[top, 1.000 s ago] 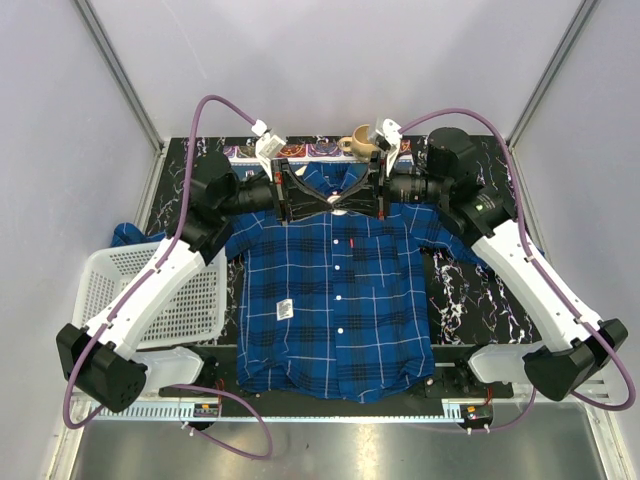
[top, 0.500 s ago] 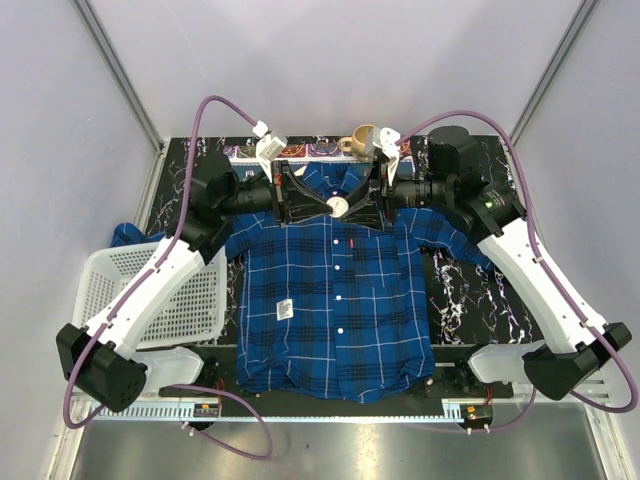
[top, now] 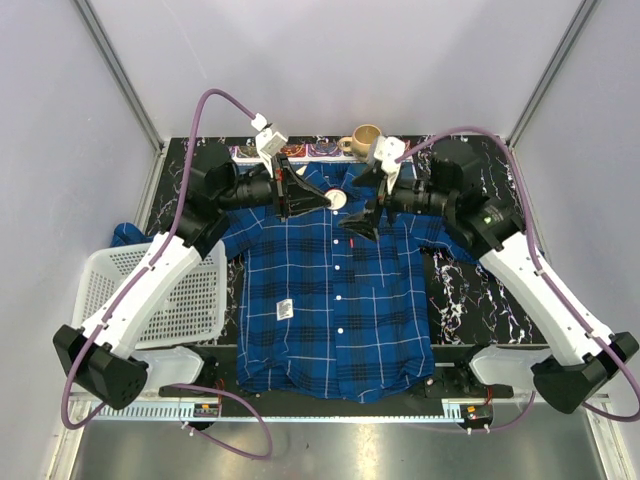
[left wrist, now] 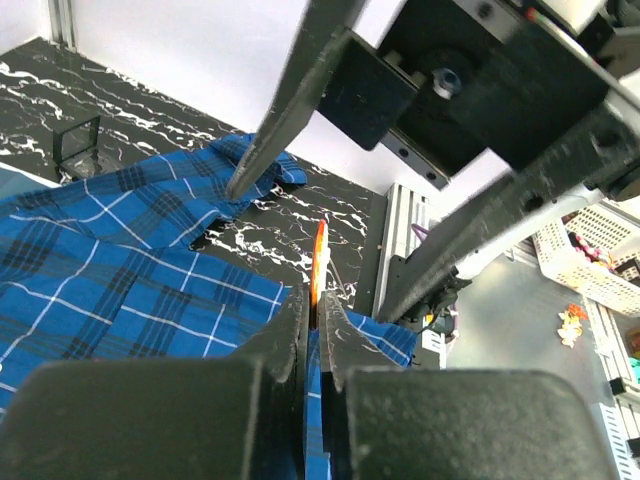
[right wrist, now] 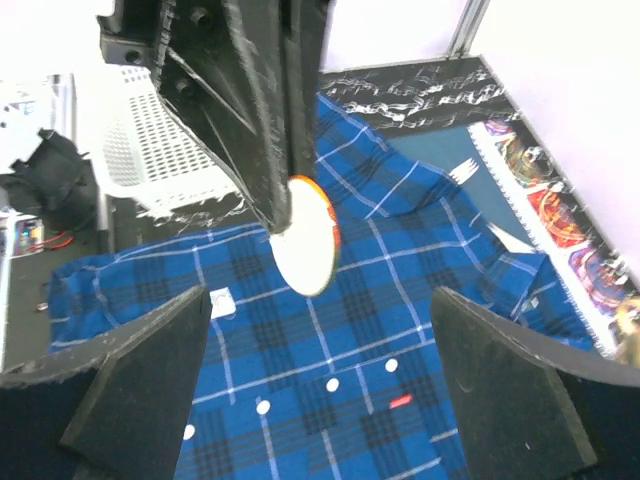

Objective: Pin the brooch onto the clothing

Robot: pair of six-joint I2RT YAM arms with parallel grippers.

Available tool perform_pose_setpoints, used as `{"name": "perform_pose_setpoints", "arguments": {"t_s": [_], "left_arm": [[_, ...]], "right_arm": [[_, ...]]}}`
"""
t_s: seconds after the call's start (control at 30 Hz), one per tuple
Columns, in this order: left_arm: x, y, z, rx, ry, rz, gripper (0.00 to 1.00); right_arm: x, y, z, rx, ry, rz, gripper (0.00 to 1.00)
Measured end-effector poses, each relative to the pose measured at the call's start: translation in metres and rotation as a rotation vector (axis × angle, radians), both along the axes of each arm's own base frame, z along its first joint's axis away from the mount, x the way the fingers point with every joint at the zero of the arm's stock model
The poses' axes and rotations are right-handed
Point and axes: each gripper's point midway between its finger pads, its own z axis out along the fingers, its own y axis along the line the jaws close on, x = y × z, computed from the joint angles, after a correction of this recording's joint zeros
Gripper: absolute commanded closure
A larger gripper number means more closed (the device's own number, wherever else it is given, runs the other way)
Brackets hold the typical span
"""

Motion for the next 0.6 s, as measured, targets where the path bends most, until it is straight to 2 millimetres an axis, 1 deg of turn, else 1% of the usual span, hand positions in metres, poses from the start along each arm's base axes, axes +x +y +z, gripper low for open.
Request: {"name": "perform_pose_setpoints", "arguments": {"t_s": [0.07,0.13,0.23,0.4,0.6], "left_arm": [[0.001,0.000,-0.002,0.003,0.021,0.007,1.00],[0.003,-0.001,-0.004,0.006,0.045,0.012,1.00],[0.005,-0.002,-0.008,0.011,0.079,0.017,1.00],[0.004,-0.002,-0.009,0.010,0.098,0.019,1.00],[0.004,-0.002,-0.009,0.008,0.105,0.018,1.00]], "right_arm": [[0.000,0.005,-0.001,-0.003,-0.074,-0.014,0.00],[-0.006,0.010,-0.002,-0.004,-0.136,-0.015,0.00],[-0.008,0.014,0.006,0.010,-0.224,-0.032,0.01],[0.006,0.012,0.022,0.032,-0.315,-0.095,0.03],[0.015,0.008,0.028,0.028,-0.367,-0.140,0.03]]}}
